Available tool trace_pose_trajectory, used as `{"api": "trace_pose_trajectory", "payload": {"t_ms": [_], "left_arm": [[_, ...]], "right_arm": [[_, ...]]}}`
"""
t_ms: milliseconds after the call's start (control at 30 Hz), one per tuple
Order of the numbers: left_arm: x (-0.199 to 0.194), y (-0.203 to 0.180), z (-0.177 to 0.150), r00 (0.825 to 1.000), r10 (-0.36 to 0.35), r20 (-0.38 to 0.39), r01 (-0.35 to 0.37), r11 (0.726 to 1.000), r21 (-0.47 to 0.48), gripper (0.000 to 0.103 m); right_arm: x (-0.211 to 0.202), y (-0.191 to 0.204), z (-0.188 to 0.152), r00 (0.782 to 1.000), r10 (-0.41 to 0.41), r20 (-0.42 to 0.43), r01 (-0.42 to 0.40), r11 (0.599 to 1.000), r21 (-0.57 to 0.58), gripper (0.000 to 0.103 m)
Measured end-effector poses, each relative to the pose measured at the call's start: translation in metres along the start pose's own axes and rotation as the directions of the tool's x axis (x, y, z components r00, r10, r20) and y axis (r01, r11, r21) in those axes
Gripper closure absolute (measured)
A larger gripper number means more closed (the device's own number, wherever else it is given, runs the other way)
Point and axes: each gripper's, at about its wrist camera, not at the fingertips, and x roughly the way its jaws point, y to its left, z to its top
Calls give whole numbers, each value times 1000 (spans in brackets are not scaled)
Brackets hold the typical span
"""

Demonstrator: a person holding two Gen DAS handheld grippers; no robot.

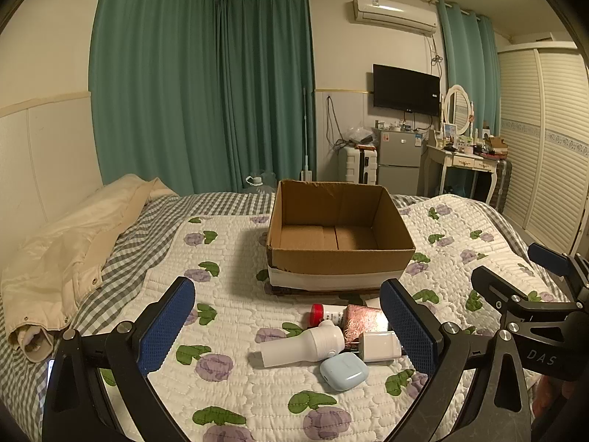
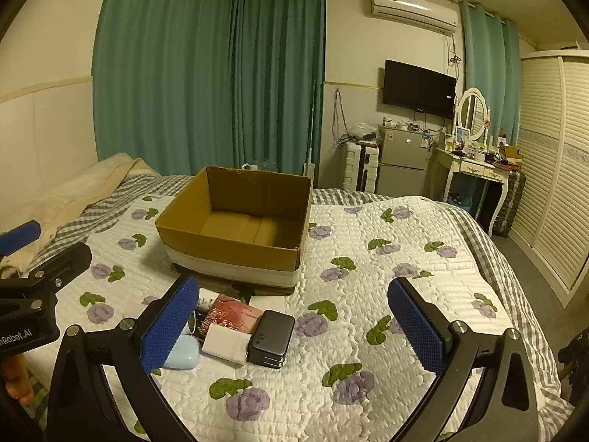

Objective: Organize rigid objects

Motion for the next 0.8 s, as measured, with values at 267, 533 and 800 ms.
{"api": "trace_pose_trajectory", "payload": {"t_ms": [267,533,800], "left_arm": [[0,0,1,1000,0,1,0,1000,0,1],[0,0,1,1000,1,2,-1,1000,0,1],[1,0,1,1000,2,1,-2,1000,0,1]], "right_arm": [[0,0,5,1000,8,-2,-8,1000,-5,0],[0,1,5,1000,9,-2,-9,1000,-9,0],[0,2,6,1000,11,-3,-11,1000,-10,0]]}}
